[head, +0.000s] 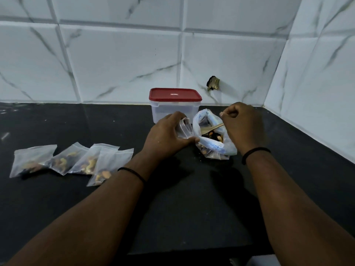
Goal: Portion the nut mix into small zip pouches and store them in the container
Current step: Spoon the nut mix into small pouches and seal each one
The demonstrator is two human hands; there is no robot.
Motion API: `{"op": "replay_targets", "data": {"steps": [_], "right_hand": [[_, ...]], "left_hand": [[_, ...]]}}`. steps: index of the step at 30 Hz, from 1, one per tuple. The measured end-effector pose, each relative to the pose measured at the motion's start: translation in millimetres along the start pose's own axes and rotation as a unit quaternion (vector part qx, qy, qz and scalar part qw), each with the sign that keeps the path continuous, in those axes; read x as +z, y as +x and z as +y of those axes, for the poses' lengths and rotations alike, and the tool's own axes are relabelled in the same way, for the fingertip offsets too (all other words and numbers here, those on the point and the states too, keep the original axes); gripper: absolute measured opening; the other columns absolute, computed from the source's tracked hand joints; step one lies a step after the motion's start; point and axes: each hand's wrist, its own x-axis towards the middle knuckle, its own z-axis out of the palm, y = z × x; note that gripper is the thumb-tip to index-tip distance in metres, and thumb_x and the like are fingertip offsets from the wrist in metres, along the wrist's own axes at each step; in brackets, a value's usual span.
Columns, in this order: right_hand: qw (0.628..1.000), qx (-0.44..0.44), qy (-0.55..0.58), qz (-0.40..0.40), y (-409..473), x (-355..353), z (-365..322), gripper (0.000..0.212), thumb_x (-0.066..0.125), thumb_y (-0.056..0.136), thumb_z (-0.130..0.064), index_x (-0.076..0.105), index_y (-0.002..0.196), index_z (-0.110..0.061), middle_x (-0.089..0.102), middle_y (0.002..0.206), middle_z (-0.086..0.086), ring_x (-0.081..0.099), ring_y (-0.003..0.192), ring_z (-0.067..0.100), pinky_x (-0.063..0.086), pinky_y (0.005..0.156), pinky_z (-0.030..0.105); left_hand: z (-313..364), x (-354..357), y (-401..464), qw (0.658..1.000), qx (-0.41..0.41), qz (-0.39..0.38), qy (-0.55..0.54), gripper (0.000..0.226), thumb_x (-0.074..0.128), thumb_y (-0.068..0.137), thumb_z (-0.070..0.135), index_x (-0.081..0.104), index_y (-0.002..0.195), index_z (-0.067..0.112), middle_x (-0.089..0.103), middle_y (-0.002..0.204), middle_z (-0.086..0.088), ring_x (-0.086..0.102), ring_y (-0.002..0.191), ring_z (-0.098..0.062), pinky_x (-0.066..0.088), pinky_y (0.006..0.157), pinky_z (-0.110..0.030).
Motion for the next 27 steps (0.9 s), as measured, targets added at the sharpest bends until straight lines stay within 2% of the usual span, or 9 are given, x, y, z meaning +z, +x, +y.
{"op": "replay_targets", "data": {"steps": [4,6,8,11,14,18,21,24,27], "right_hand": [[0.996,0.041,-0.037,-0.073,15,8,28,0.029,0.071,0.081,-0.048,0.069,0.103,-0.028,0.071,0.107,-0.003,0.065,0.100,0.020,0.055,0.087,0.042],[0.992,0.059,-0.018,-0.113,16,15,31,0.037,0.073,0.080,-0.047,0.068,0.108,-0.025,0.070,0.109,-0.001,0.065,0.102,0.020,0.054,0.091,0.043],[0.992,0.058,-0.016,-0.111,18,17,30,0.038,0.077,0.080,-0.041,0.069,0.109,-0.018,0.070,0.108,0.002,0.065,0.101,0.021,0.054,0.092,0.042],[0.994,0.058,-0.012,-0.094,20,15,25,0.027,0.081,0.080,-0.028,0.072,0.102,-0.015,0.066,0.095,-0.001,0.064,0.094,0.019,0.052,0.085,0.034],[0.993,0.062,0.025,-0.101,16,12,20,0.013,0.083,0.078,-0.020,0.073,0.085,-0.014,0.065,0.078,-0.003,0.064,0.080,0.015,0.054,0.077,0.034],[0.988,0.076,0.039,-0.128,10,8,14,0.012,0.084,0.075,-0.015,0.073,0.079,-0.018,0.069,0.077,-0.005,0.058,0.066,0.003,0.043,0.063,0.020],[0.989,0.072,0.049,-0.121,8,7,6,0.013,0.078,0.078,-0.007,0.074,0.080,-0.019,0.070,0.081,-0.004,0.062,0.071,0.002,0.040,0.057,0.011],[0.996,0.041,0.072,-0.045,6,3,-1,0.018,0.072,0.078,-0.001,0.075,0.083,-0.017,0.070,0.083,-0.004,0.064,0.077,0.007,0.044,0.062,0.013],[0.999,-0.017,0.031,-0.029,1,3,-5,0.022,0.065,0.077,0.004,0.073,0.078,-0.016,0.068,0.081,-0.003,0.058,0.072,0.009,0.038,0.056,0.015]], "left_hand": [[5,7,1,1.000,0.008,-0.029,-0.002,0.057,0.083,0.069,0.053,0.056,0.114,0.029,0.063,0.106,0.010,0.062,0.091,-0.007,0.058,0.077,-0.036],[5,8,0,0.999,0.015,-0.039,0.001,0.058,0.083,0.069,0.054,0.055,0.113,0.030,0.060,0.108,0.011,0.061,0.091,-0.006,0.058,0.078,-0.034],[7,10,0,0.999,0.020,-0.048,0.005,0.059,0.084,0.068,0.054,0.055,0.114,0.030,0.060,0.109,0.012,0.060,0.092,-0.006,0.057,0.079,-0.032],[12,11,0,0.997,0.018,-0.071,0.006,0.061,0.083,0.068,0.054,0.056,0.117,0.028,0.060,0.111,0.012,0.059,0.094,-0.006,0.055,0.081,-0.027],[17,13,-3,0.996,0.025,-0.090,0.003,0.061,0.083,0.070,0.053,0.056,0.120,0.030,0.062,0.114,0.013,0.058,0.098,-0.004,0.051,0.083,-0.023],[18,15,-3,0.994,0.014,-0.113,0.003,0.060,0.082,0.072,0.050,0.054,0.122,0.032,0.063,0.115,0.013,0.059,0.100,-0.003,0.049,0.083,-0.020],[18,16,-3,0.993,0.013,-0.116,0.006,0.057,0.082,0.072,0.051,0.055,0.119,0.033,0.063,0.110,0.015,0.059,0.097,-0.002,0.050,0.081,-0.018],[20,16,-5,0.993,0.011,-0.116,0.008,0.055,0.082,0.073,0.051,0.055,0.118,0.033,0.059,0.105,0.019,0.058,0.094,0.000,0.043,0.075,-0.011],[20,16,-5,0.994,0.016,-0.106,0.012,0.053,0.082,0.074,0.050,0.057,0.117,0.031,0.060,0.106,0.018,0.058,0.094,-0.002,0.042,0.074,-0.011]]}}
